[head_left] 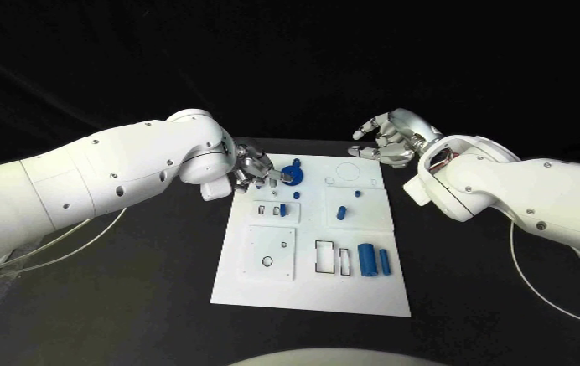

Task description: Assemble the parts on the task board

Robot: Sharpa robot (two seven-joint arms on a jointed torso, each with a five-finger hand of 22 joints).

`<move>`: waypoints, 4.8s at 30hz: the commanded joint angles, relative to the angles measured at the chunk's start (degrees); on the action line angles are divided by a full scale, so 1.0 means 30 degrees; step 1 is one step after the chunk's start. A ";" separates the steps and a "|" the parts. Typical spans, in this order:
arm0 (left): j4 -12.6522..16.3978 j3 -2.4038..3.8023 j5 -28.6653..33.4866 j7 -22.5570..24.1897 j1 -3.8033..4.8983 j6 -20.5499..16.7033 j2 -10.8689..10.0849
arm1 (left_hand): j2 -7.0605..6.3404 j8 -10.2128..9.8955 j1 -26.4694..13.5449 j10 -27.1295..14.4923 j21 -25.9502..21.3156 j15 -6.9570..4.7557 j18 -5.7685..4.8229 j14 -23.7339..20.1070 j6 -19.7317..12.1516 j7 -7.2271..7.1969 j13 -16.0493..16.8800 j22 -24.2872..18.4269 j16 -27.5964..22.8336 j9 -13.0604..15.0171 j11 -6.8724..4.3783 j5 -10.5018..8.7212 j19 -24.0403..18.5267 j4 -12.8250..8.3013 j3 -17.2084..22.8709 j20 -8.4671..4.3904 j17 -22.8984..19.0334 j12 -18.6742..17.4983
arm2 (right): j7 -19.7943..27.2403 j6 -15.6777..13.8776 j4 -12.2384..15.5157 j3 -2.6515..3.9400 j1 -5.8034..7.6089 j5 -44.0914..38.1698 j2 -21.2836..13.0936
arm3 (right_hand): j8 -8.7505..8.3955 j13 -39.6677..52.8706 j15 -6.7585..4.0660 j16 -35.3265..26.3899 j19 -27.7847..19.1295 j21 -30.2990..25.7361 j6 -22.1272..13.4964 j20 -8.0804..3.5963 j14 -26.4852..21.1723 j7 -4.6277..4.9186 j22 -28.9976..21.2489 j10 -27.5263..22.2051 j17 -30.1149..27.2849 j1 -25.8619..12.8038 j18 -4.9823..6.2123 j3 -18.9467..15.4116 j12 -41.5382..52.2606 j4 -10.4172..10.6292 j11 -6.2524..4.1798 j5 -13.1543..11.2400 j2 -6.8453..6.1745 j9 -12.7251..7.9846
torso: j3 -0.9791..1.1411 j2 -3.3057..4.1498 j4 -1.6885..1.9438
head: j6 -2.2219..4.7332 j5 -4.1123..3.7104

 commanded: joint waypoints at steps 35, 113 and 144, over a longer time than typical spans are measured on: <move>-0.1376 -0.0515 -0.0640 -0.2910 0.0096 0.3387 0.1853 | 0.0896 0.0204 -0.1213 -0.0472 0.0895 0.0349 -0.0606 0.2018 -0.0443 0.0277 -0.0085 0.2717 0.0067 -0.0640 0.0295 -0.1887 0.0815 0.0037 -0.0501 0.0344 0.5018 0.1482 | -0.0373 0.0501 -0.0184 -0.0042 -0.0026 0.0133 0.0096 | 0.0417 0.0427 -0.0158 -0.0076 -0.0013 -0.0199 -0.0119 -0.0092 0.1910 -0.0100 0.0000 0.0056 0.4561 -0.0499 0.0350 0.0394 -0.0034 0.0062 -0.0171 0.0818 -0.0285 -0.0093 | -0.0097 0.0114 0.0095 | -0.0399 -0.0088; -0.2770 -0.0660 -0.0290 -0.3119 -0.0161 0.4181 0.3264 | 0.1699 -0.3736 0.1356 -0.1134 0.0852 0.0877 -0.0652 0.2018 -0.0256 0.0958 -0.1287 0.3588 0.0067 -0.5069 0.0871 -0.1317 0.0950 -0.0027 -0.0288 0.0874 0.5018 0.1283 | -0.0606 0.0694 -0.0403 -0.0060 -0.0134 -0.0072 0.0435 | 0.0503 0.0392 -0.0168 -0.0088 -0.0019 -0.0260 -0.0124 -0.0099 0.1902 -0.0110 -0.0021 0.0044 0.4526 -0.0638 0.0361 0.0528 -0.0049 0.0042 -0.0182 0.1081 -0.0172 -0.0113 | -0.0104 0.0110 0.0197 | -0.0860 -0.0203; -0.2795 -0.0671 0.0392 -0.2962 -0.0218 0.3435 0.3327 | 0.1845 -0.2086 0.6494 -0.0657 0.0932 0.0193 -0.0755 0.2018 0.0007 0.0173 -0.1052 0.4347 0.0067 -0.5070 0.0127 -0.5320 0.1293 -0.0031 0.4043 0.0177 0.5018 0.1339 | -0.0673 0.0654 -0.0461 -0.0061 -0.0151 -0.0246 0.0468 | 0.0546 0.0411 -0.0173 -0.0087 -0.0009 -0.0255 -0.0098 -0.0102 0.1903 -0.0117 -0.0008 0.0060 0.4530 -0.0669 0.0358 0.0591 -0.0031 0.0041 -0.0188 0.1126 -0.0122 -0.0111 | -0.0101 0.0104 0.0221 | -0.1007 -0.0203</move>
